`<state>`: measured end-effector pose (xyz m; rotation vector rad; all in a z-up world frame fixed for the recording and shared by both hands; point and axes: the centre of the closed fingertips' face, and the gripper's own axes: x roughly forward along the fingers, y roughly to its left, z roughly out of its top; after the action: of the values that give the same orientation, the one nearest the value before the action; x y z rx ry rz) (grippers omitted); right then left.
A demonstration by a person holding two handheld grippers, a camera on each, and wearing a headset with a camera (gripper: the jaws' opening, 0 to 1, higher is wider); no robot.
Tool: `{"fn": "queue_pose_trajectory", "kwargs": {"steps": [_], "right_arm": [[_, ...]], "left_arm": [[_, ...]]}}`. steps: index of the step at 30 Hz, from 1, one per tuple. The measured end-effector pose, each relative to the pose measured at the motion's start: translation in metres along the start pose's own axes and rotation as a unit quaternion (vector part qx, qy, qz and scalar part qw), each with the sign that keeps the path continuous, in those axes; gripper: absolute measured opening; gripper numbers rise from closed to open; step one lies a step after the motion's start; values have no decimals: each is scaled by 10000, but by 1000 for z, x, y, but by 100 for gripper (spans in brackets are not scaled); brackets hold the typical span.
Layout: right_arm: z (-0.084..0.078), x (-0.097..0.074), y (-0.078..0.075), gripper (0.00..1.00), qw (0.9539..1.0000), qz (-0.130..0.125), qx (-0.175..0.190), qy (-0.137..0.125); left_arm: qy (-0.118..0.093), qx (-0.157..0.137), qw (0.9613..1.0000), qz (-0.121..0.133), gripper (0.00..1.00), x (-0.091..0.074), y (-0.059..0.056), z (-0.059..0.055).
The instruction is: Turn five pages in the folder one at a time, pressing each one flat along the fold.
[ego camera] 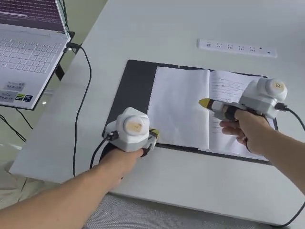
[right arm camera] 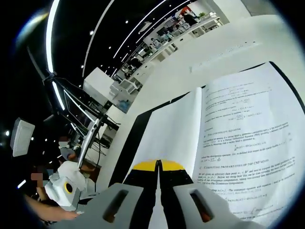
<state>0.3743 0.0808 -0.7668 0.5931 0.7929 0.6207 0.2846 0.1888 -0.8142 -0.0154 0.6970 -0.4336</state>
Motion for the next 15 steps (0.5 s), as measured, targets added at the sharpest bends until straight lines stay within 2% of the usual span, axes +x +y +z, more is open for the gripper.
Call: {"fn": "queue_pose_trajectory", "kwargs": {"steps": [1,3,7,8,11,13,15], "right_arm": [[4,3,-6,0,10000,-14,67,6],[12,9,-18,0,9997,-16,256,20],[28,22,-39,0,9987,-82,492,-43],[35,26,-45,0,9977,-87,654,-158],[50,36,-57,0,9935,-86,1062,-412],[53,42,-67,0,9920,-126,1186,-420],[54,48,-69,0,9897,-51,1373,-402]], "left_arm": [[90,-36,9999,83,0,-1,3,-6],[-79,-47,9999,61,0,-2,2,-2],[-118,23,9999,79,0,-1,1,-2],[-110,102,9999,83,0,-1,1,-2],[-111,103,9998,94,0,1,2,-2],[-122,113,9998,105,0,1,2,-2],[-126,127,9998,104,0,1,2,-3]]}}
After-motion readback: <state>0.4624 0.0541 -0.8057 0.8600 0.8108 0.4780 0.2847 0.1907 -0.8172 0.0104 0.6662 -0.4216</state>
